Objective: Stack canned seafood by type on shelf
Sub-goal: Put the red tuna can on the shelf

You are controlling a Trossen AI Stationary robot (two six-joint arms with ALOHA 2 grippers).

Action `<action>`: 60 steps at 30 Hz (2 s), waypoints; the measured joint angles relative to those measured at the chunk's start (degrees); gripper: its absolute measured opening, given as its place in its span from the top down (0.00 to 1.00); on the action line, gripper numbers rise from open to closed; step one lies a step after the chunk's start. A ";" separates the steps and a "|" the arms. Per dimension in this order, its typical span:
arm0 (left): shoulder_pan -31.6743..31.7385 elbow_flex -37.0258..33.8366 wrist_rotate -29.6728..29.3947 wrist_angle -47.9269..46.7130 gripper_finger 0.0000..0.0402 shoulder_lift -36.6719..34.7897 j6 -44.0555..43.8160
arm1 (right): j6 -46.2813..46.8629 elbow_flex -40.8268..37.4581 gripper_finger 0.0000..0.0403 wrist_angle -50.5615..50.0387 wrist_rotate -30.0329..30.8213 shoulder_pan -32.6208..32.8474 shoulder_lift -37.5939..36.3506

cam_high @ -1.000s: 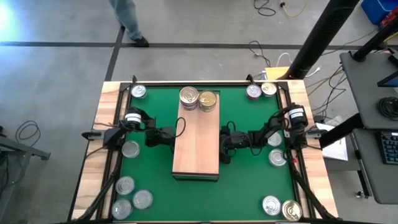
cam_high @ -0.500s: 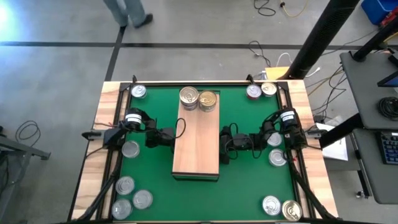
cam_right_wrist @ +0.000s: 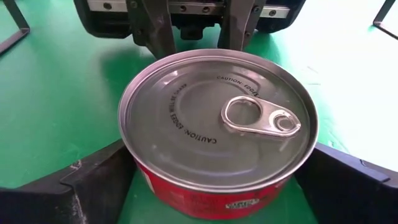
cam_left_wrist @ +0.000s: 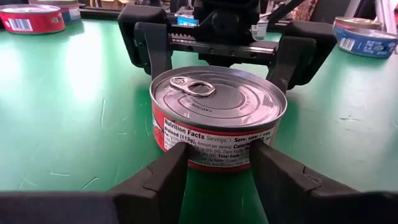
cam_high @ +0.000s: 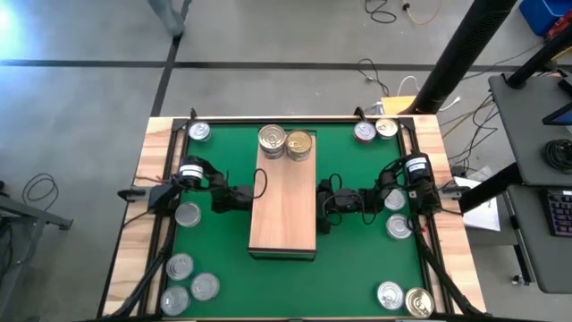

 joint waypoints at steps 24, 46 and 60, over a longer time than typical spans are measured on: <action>-2.18 -1.25 -4.39 2.17 0.61 -0.49 -0.71 | 2.82 -0.23 0.07 -2.99 1.19 1.05 -4.16; -4.85 -27.96 -18.35 -11.17 0.73 -31.29 -5.84 | 16.49 13.54 0.08 -101.06 28.89 9.67 -52.85; -9.64 -28.07 -16.21 -15.35 0.76 -41.80 -4.05 | -2.42 15.85 0.08 -63.81 15.11 8.40 -48.87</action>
